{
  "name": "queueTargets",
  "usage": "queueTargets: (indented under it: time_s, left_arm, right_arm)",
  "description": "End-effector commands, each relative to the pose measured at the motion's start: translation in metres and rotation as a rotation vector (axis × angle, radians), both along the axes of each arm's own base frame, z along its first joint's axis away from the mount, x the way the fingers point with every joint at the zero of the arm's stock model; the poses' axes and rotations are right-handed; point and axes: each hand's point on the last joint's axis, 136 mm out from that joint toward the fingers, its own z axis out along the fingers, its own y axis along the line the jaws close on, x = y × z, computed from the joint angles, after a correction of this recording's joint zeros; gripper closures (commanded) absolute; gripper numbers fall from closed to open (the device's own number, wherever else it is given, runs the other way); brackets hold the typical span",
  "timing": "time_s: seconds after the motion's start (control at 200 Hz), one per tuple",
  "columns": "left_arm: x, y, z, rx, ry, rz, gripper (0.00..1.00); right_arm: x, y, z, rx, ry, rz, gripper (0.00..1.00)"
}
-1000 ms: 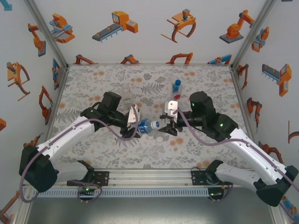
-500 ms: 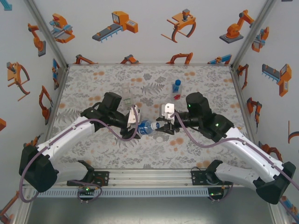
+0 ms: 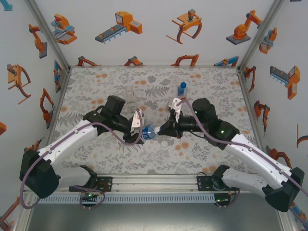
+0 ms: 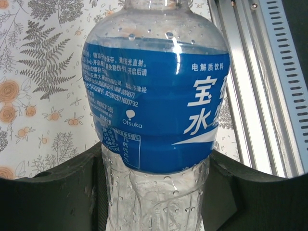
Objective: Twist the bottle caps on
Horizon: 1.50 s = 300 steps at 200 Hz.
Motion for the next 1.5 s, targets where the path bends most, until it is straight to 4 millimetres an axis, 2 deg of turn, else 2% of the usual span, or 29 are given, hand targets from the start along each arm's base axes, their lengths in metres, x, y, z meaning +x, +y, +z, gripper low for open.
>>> queueTargets:
  time_s: [0.0,0.07,0.17,0.21,0.295,0.365,0.406,0.516,0.636,0.701,0.786,0.886,0.966,1.111,1.497]
  left_arm:
    - [-0.004,-0.005,0.014,-0.049,-0.03,-0.036,1.0]
    - [-0.003,-0.006,0.014,-0.046,-0.03,-0.033,1.0]
    - [-0.002,-0.006,0.014,-0.046,-0.03,-0.033,1.0]
    - [-0.002,-0.006,0.014,-0.046,-0.028,-0.033,1.0]
    - [-0.002,-0.006,0.013,-0.044,-0.026,-0.033,1.0]
    - [-0.002,-0.007,0.013,-0.044,-0.022,-0.035,1.0]
    - [-0.002,-0.007,0.013,-0.044,-0.021,-0.035,1.0]
    - [-0.002,-0.007,0.013,-0.042,-0.021,-0.032,1.0]
    - [-0.002,-0.006,0.012,-0.042,-0.02,-0.031,1.0]
    - [-0.002,-0.006,0.012,-0.042,-0.019,-0.033,1.0]
    - [-0.002,-0.006,0.012,-0.043,-0.018,-0.034,1.0]
    - [-0.005,-0.006,0.013,-0.053,-0.023,-0.05,1.0]
    - [-0.008,-0.006,0.015,-0.063,-0.025,-0.062,1.0]
    - [-0.011,-0.006,0.016,-0.073,-0.018,-0.075,1.0]
    - [-0.012,-0.006,0.017,-0.08,-0.014,-0.083,1.0]
  right_arm:
    - [0.043,-0.012,0.0,0.197,0.506,-0.445,1.0]
    - [0.051,-0.022,-0.017,0.243,0.749,-0.618,1.0]
    - [0.048,-0.04,-0.062,0.249,1.099,-0.876,1.0]
    - [0.048,-0.034,-0.065,0.274,1.142,-0.859,1.0]
    - [0.05,-0.029,-0.062,0.271,1.123,-0.831,1.0]
    - [0.051,-0.03,-0.056,0.249,1.065,-0.813,1.0]
    - [0.052,-0.029,-0.046,0.248,1.008,-0.785,1.0]
    - [0.052,-0.029,-0.014,0.204,0.753,-0.664,0.81]
    - [0.045,-0.031,0.012,0.116,0.437,-0.514,0.61]
    - [0.037,-0.028,0.024,0.07,0.255,-0.402,0.55]
    - [0.022,-0.023,0.035,0.012,0.024,-0.228,0.53]
    - [-0.008,-0.013,0.04,-0.024,-0.217,0.033,0.53]
    - [-0.024,-0.009,0.04,-0.032,-0.35,0.172,0.53]
    - [-0.039,-0.005,0.033,-0.039,-0.452,0.319,0.52]
    - [-0.035,0.003,0.016,-0.021,-0.442,0.324,0.58]
